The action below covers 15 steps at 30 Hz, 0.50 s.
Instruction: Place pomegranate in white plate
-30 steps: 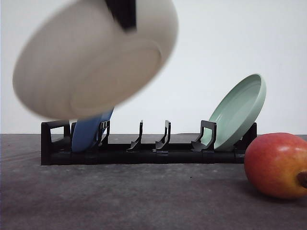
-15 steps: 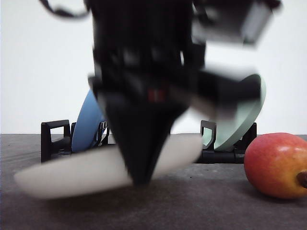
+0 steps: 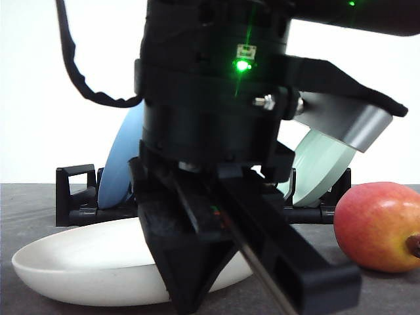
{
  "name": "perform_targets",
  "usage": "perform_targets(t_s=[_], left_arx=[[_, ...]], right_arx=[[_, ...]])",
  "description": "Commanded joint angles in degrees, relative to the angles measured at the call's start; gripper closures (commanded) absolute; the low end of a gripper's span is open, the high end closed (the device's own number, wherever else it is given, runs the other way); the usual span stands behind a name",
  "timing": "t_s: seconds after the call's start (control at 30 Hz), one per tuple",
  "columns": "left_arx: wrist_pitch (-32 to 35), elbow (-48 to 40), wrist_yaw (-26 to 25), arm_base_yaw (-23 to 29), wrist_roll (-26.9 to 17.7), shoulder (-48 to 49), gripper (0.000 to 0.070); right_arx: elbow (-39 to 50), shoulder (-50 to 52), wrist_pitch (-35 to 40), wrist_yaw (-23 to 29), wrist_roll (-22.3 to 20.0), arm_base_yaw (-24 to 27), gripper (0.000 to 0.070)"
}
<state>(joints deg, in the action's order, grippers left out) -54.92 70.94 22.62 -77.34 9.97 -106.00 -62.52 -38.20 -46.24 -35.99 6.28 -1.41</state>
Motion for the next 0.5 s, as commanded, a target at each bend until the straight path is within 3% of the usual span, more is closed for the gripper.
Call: perform_targets(t_s=[0.0,0.13,0.23,0.3,0.47], left_arx=[[0.3,0.6,-0.7,-0.7,0.6,-0.9,0.0603],[0.1,0.6,-0.7,-0.7,1.7,0.4,0.03],[0.1,0.6,-0.6,-0.7,3.3,2.5,0.0136],[-0.2,0.6,-0.6,-0.7,4.6,4.7,0.0103],[-2.7,0.6,-0.6,-0.7,8.5,12.0,0.0104]], right_arx=[[-1.1,-0.3,0.0,-0.1,0.5,-0.1,0.005],[-1.0,-0.3,-0.7,-0.1,0.4,-0.1,0.005],[-1.0,-0.3,-1.6,-0.1,0.1,-0.1,0.005],[-1.0,-0.3,-2.2,0.0,-0.4,-0.2,0.005],[0.0,-0.3,-2.7,0.0,-0.7,-1.8,0.005]])
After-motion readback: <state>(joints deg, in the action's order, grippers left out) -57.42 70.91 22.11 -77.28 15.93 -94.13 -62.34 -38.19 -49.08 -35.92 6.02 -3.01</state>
